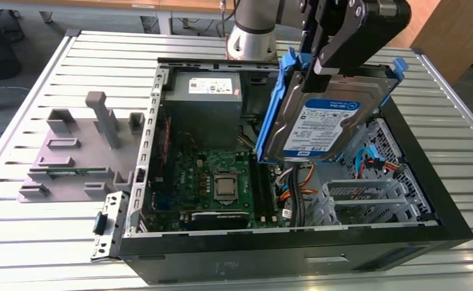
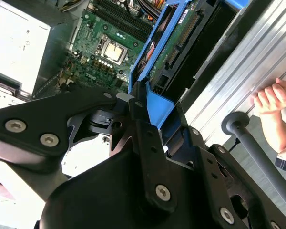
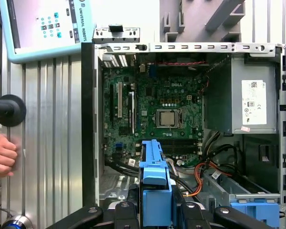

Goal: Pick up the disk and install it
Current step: 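Pick up the disk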

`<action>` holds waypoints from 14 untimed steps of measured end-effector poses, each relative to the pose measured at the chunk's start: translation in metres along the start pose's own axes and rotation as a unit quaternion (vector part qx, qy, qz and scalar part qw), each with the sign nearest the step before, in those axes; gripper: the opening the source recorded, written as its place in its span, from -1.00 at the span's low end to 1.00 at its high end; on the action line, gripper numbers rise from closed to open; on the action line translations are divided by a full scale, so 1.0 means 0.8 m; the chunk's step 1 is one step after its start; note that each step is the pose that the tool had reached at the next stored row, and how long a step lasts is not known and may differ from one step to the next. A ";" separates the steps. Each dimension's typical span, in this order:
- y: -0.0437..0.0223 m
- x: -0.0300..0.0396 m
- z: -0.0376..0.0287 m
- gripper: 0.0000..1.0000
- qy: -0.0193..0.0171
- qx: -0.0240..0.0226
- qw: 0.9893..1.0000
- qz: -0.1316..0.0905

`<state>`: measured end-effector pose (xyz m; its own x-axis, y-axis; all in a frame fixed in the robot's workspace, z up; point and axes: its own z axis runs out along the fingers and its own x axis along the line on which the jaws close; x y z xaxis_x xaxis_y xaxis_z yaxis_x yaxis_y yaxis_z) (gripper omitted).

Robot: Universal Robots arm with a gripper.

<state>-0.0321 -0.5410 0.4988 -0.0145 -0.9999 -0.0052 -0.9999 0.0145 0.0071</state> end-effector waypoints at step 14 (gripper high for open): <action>-0.0016 0.0243 0.0002 -0.27 0.001 0.000 1.000 0.000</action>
<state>-0.0311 -0.5604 0.4986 -0.0146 -0.9999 -0.0023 -0.9999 0.0145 0.0071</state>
